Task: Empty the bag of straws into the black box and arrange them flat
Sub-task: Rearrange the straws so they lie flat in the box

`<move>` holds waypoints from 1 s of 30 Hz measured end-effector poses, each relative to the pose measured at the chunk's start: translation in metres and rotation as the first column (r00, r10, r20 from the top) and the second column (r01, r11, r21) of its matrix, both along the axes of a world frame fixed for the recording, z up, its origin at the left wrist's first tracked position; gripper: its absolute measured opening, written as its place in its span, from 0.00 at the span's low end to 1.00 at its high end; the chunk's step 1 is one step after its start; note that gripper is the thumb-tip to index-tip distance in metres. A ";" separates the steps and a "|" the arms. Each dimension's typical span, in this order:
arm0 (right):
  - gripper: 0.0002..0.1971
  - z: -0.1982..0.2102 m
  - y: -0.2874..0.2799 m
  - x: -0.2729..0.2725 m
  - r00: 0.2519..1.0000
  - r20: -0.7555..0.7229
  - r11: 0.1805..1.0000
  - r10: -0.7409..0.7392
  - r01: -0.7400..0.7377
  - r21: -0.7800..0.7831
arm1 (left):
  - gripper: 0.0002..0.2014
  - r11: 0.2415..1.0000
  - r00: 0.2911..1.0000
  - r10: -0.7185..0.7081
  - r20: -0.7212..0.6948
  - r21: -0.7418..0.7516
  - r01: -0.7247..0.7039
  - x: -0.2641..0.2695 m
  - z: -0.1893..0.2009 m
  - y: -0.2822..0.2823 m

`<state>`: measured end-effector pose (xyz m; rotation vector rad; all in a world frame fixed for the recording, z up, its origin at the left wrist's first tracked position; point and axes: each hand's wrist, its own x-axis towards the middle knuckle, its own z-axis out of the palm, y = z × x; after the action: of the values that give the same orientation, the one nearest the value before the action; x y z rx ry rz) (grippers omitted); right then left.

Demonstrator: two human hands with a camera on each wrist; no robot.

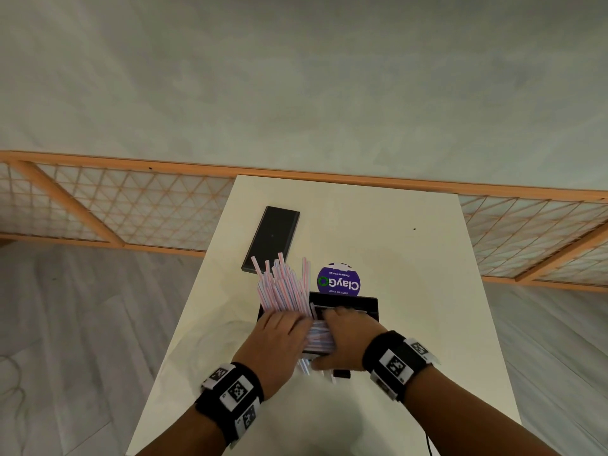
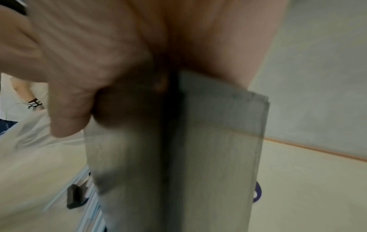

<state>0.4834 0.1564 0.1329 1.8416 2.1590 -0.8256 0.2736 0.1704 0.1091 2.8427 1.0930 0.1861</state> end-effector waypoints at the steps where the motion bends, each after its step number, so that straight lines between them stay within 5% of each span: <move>1: 0.43 -0.002 0.004 -0.001 1.000 -0.007 0.999 -0.003 0.002 -0.039 | 0.18 1.000 1.000 0.006 0.009 -0.004 -0.006 -0.001 -0.004 0.001; 7: 0.47 0.003 0.026 0.000 0.993 -0.106 0.961 0.042 -0.069 -0.269 | 0.19 0.995 0.996 0.062 0.065 -0.085 -0.056 -0.004 -0.008 0.001; 13: 0.47 0.003 0.026 0.005 0.992 -0.121 0.980 0.035 -0.057 -0.191 | 0.23 0.985 0.981 0.174 0.080 -0.022 -0.173 -0.014 -0.006 0.003; 19: 0.31 0.012 0.023 0.011 0.958 -0.261 0.993 -0.116 0.120 -0.001 | 0.22 0.981 0.979 0.192 0.073 0.011 -0.193 -0.027 -0.011 0.004; 25: 0.30 0.003 0.037 -0.008 0.937 -0.172 0.950 -0.306 0.289 -0.114 | 0.21 0.992 0.992 0.124 0.032 0.019 -0.125 -0.022 -0.010 -0.003; 30: 0.18 -0.001 0.051 -0.030 0.877 -0.314 0.928 -0.365 0.316 -0.196 | 0.19 0.994 0.986 0.110 0.125 -0.031 -0.107 -0.019 -0.015 -0.003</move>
<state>0.4532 0.2074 0.1315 2.1729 1.9082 -1.4360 0.2547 0.1670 0.0941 2.7091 1.2149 0.3534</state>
